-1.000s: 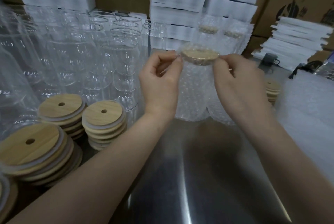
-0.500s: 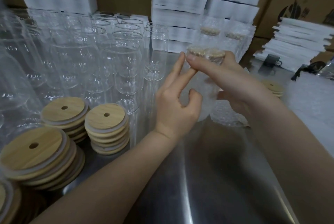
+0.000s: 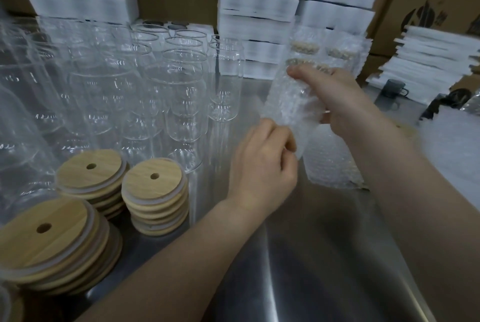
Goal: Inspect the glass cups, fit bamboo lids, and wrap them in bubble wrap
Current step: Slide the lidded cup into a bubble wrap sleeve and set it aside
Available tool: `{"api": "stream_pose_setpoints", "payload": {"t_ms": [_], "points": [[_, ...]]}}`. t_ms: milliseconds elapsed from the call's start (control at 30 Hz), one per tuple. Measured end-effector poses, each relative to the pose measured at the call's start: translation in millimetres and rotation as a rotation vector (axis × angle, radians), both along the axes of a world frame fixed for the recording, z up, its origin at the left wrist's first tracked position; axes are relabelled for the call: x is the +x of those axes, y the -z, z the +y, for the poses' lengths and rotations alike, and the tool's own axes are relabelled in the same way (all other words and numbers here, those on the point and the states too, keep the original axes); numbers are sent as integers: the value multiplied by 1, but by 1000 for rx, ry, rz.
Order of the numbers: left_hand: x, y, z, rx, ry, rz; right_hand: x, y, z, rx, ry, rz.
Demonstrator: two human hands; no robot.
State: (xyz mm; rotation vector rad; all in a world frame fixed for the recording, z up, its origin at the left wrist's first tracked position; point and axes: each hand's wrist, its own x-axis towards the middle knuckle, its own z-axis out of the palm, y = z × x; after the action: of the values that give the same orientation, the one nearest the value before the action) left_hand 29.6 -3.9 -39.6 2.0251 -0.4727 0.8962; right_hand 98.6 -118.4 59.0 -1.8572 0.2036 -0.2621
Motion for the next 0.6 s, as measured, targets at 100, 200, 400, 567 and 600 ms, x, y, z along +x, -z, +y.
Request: {"api": "stream_pose_setpoints", "payload": {"t_ms": [100, 200, 400, 567, 600], "points": [[-1, 0, 2, 195, 140, 189, 33, 0, 5, 146, 85, -108], [-1, 1, 2, 381, 259, 243, 66, -1, 20, 88, 142, -232], [6, 6, 4, 440, 335, 234, 116, 4, 51, -84, 232, -275], [7, 10, 3, 402, 354, 219, 136, 7, 65, -247, 278, -223], [7, 10, 3, 396, 352, 217, 139, 7, 68, -272, 287, -212]]}}
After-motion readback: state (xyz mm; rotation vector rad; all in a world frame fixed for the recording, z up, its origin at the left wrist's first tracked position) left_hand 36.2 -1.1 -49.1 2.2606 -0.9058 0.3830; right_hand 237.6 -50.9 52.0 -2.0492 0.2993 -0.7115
